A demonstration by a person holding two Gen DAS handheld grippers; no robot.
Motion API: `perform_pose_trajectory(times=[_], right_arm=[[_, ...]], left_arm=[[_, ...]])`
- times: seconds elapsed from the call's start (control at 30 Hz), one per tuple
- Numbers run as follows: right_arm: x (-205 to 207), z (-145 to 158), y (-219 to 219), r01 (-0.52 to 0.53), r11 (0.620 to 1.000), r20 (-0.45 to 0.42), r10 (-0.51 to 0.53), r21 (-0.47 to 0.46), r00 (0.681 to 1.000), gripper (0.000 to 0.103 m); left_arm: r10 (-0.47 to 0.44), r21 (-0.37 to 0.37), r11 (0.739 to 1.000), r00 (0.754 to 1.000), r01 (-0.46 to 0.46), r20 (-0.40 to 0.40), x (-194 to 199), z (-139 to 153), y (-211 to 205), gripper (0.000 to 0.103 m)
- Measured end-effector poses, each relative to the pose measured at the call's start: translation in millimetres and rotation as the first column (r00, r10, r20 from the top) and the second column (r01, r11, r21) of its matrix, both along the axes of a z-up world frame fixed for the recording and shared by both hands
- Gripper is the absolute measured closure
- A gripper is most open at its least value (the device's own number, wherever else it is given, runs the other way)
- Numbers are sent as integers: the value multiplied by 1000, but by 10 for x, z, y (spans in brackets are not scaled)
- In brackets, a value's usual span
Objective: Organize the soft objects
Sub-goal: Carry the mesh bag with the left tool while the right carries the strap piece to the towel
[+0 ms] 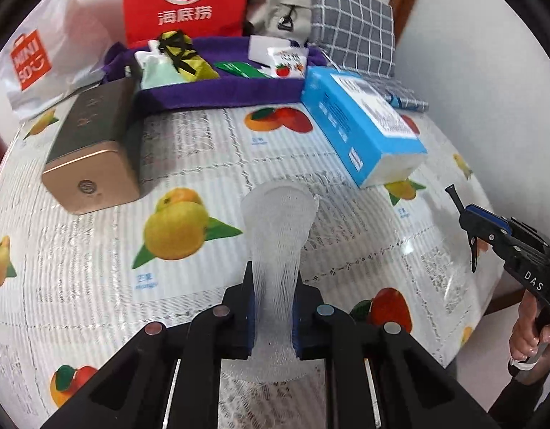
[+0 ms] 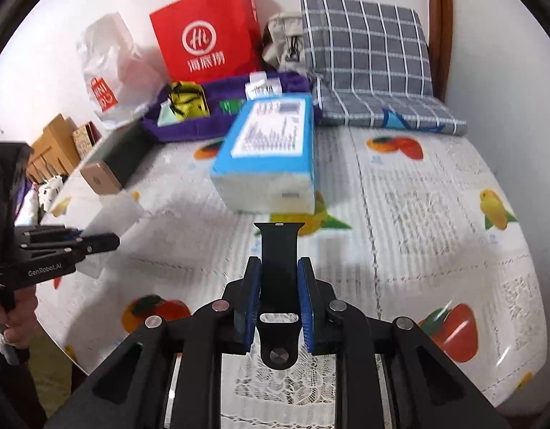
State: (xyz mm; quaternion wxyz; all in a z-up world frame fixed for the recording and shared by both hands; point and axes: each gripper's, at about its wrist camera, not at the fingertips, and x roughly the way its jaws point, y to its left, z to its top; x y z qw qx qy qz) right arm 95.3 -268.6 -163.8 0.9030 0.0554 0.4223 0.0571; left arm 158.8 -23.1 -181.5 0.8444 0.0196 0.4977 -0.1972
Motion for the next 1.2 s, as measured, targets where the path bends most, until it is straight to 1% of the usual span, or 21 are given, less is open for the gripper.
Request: perform_pose_trajectory(times=[0.07, 0.33, 0.57, 0.87, 1.2], right_arm=[[14, 103, 14, -4, 1000, 11, 4, 17, 1000, 83], [121, 456, 146, -33, 999, 61, 32, 25, 998, 83], [290, 736, 199, -65, 997, 104, 60, 39, 993, 83], [580, 971, 244, -99, 995, 121, 94, 31, 988, 82], [998, 1158, 278, -122, 992, 132, 118, 25, 984, 83]], left_arm=[[16, -16, 1000, 1000, -16, 4, 5, 75, 81, 89], [68, -52, 997, 997, -65, 48, 46, 416, 322, 89], [97, -74, 993, 992, -91, 80, 134, 664, 421, 89], [134, -90, 988, 985, -124, 112, 330, 915, 473, 89], [155, -83, 986, 976, -144, 151, 675, 1166, 471, 89]])
